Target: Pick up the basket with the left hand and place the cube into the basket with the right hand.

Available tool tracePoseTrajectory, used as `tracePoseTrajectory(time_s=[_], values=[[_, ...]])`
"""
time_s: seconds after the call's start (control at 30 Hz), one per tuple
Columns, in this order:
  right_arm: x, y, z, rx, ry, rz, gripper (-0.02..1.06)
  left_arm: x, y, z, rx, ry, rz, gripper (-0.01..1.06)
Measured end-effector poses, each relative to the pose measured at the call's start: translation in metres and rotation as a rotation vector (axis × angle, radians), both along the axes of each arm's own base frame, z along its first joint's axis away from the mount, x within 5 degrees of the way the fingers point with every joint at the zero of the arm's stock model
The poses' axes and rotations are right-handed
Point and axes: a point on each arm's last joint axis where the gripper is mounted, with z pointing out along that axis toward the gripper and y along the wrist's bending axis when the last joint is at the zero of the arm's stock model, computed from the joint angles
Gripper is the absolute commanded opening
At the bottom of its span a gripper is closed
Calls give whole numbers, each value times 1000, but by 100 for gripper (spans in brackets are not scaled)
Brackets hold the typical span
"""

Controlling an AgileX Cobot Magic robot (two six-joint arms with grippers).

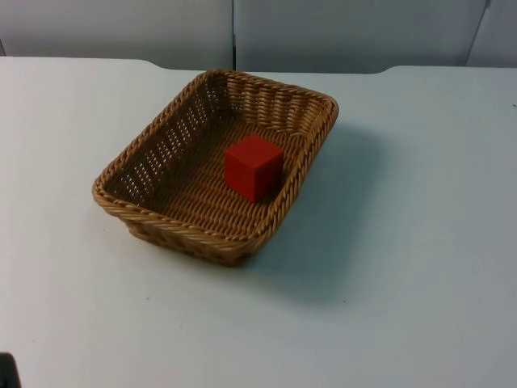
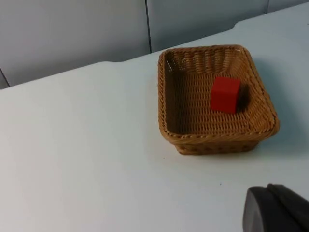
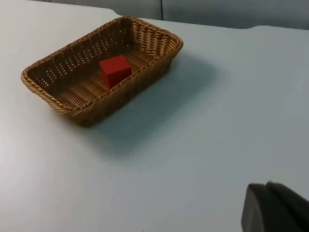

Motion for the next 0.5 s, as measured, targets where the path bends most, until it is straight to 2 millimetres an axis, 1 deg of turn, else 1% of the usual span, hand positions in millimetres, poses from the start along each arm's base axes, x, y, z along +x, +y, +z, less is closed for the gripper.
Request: tracePoseTrajectory(time_s=[0.07, 0.17, 0.5], values=[[2, 2, -5, -7, 14, 13, 0, 3, 0, -8, 13, 39, 1, 0], [2, 2, -7, -17, 20, 17, 0, 3, 0, -12, 26, 65, 0, 0], [2, 2, -7, -18, 20, 17, 0, 3, 1, -13, 29, 70, 0, 0]])
